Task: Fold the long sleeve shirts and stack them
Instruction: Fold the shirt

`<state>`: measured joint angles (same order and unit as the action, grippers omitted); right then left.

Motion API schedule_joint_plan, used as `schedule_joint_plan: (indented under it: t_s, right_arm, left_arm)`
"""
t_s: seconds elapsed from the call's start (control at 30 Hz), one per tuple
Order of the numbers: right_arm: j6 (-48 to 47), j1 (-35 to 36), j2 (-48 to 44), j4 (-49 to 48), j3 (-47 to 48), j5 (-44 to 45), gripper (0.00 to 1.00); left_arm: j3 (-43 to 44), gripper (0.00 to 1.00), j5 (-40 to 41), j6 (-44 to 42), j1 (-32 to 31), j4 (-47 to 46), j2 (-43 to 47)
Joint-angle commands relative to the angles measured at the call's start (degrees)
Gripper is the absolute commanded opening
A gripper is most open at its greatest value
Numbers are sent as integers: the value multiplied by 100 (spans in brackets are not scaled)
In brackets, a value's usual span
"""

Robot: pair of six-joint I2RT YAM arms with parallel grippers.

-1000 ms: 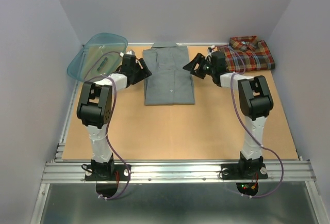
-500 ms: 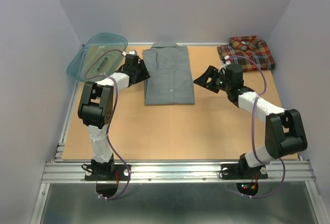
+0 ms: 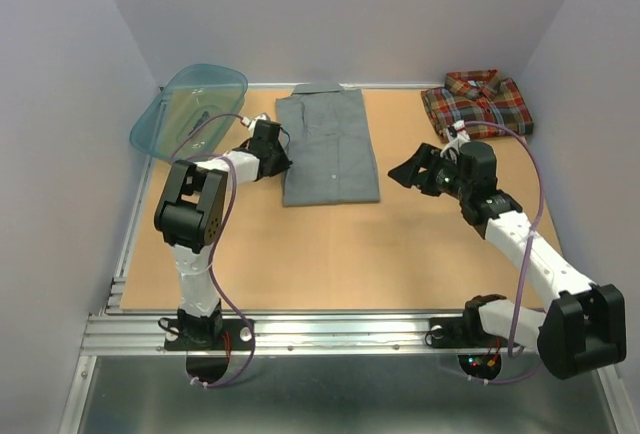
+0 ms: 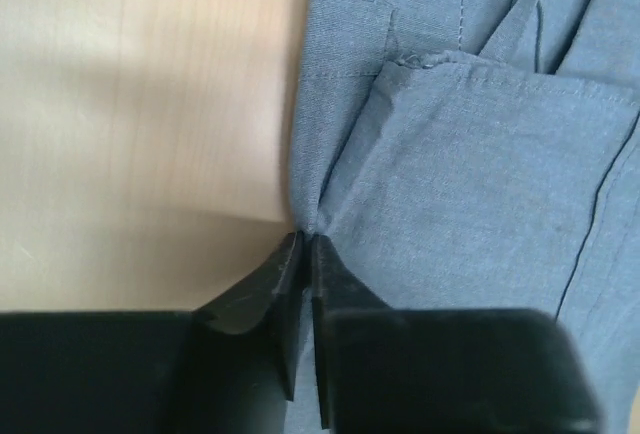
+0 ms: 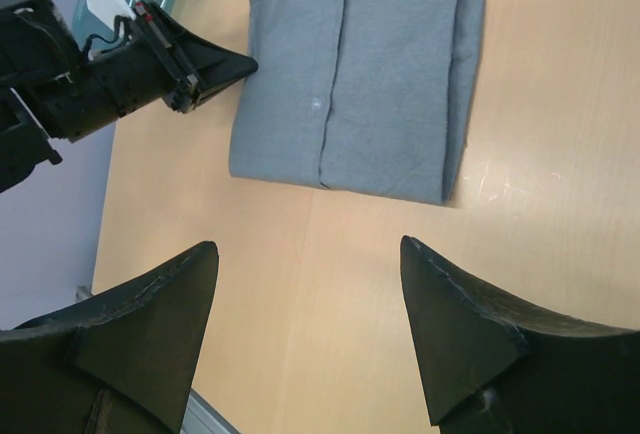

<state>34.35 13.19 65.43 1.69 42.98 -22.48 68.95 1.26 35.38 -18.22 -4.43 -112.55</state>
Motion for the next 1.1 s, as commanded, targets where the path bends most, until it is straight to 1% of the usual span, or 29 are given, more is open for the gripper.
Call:
schedule_joint_plan:
  t_s: [0.0, 0.03, 0.07, 0.1, 0.13, 0.23, 0.27, 0.3, 0.33, 0.37, 0.4, 0.43, 0.47, 0.53, 0.57, 0.6, 0.63, 0.73, 0.77, 0.83, 0.87, 0.9, 0.93, 0.97, 1.07]
  right_arm:
    - [-175, 34, -512, 612, -53, 200, 78]
    - [-157, 34, -592, 735, -27, 174, 78]
    - [-148, 26, -671, 892, -9, 182, 78]
    - [-139, 43, -872, 964, -18, 217, 78]
    - [-139, 35, -978, 1121, -53, 366, 78]
    - [-174, 78, -1155, 1429, -36, 603, 78]
    - [-183, 192, -1181, 1604, -18, 744, 78]
    - [-183, 254, -1190, 1632, -53, 780, 78]
    - [-174, 289, -1216, 1676, -79, 824, 78]
    - [-174, 376, -1252, 1746, -97, 929, 78]
    - [-200, 412, -1252, 1790, -97, 982, 78]
    - [-253, 473, -1261, 1912, -88, 1052, 78]
    - [-262, 491, -1287, 1966, -80, 1218, 78]
    - [-297, 509, -1322, 2080, -62, 1360, 80]
    - [-323, 509, -1331, 2185, -62, 1517, 80]
    - [-323, 509, -1348, 2238, -62, 1597, 80]
    - [-376, 500, -1366, 2326, -79, 1763, 81]
    - [-525, 509, -1375, 2397, -106, 1975, 81]
    - [-552, 509, -1349, 2441, -123, 2054, 79]
    - [-578, 509, -1279, 2494, -132, 2133, 78]
    - [-587, 500, -1174, 2546, -132, 2160, 77]
    - [-587, 500, -1094, 2555, -150, 2221, 74]
    - [-570, 500, -1033, 2555, -176, 2230, 73]
    - [-570, 500, -884, 2547, -211, 2230, 70]
    - [-596, 500, -611, 2512, -220, 2230, 65]
  left_arm:
    - [-573, 6, 383, 897, -523, 653, 364]
    - [-697, 5, 436, 1188, -655, 714, 461]
    - [-838, 5, 480, 1461, -987, 732, 688]
    - [-1144, 4, 524, 2177, -1173, 733, 813]
    - [-1303, 4, 594, 2558, -1602, 724, 927]
    - [-1874, 5, 621, 3911, -2350, 645, 1393]
    - [-1981, 9, 630, 4333, -2623, 619, 1498]
    - [-2103, 14, 726, 5173, -3252, 479, 1647]
    - [-2105, 19, 805, 5468, -3545, 469, 1675]
    - [-2061, 29, 884, 5871, -3783, 321, 1675]
    - [-1991, 35, 902, 5945, -4038, 328, 1649]
    - [-1843, 40, 903, 5972, -4319, 337, 1631]
    - [-1771, 49, 903, 5972, -4435, 389, 1640]
    - [-1657, 62, 999, 5885, -4593, 434, 1780]
    - [-1622, 66, 1052, 5815, -4603, 747, 1850]
    - [-1526, 68, 1217, 5623, -4612, 924, 2034]
    - [-1455, 72, 1489, 5516, -4603, 1344, 2140]
    - [-1070, 72, 1947, 5025, -4542, 2057, 2483]
    - [-955, 72, 2183, 4640, -4411, 2417, 2588]
    - [-971, 71, 2335, 4199, -4209, 2578, 2685]
    - [-1032, 70, 2361, 3710, -4042, 2561, 2712]
    - [-1093, 70, 2301, 3444, -3675, 2439, 2747]
    - [-1242, 70, 2265, 3223, -3445, 2342, 2730]
    - [-1304, 70, 2178, 2760, -3086, 2132, 2721]
    - [-1384, 67, 1984, 2142, -2609, 1806, 2511]
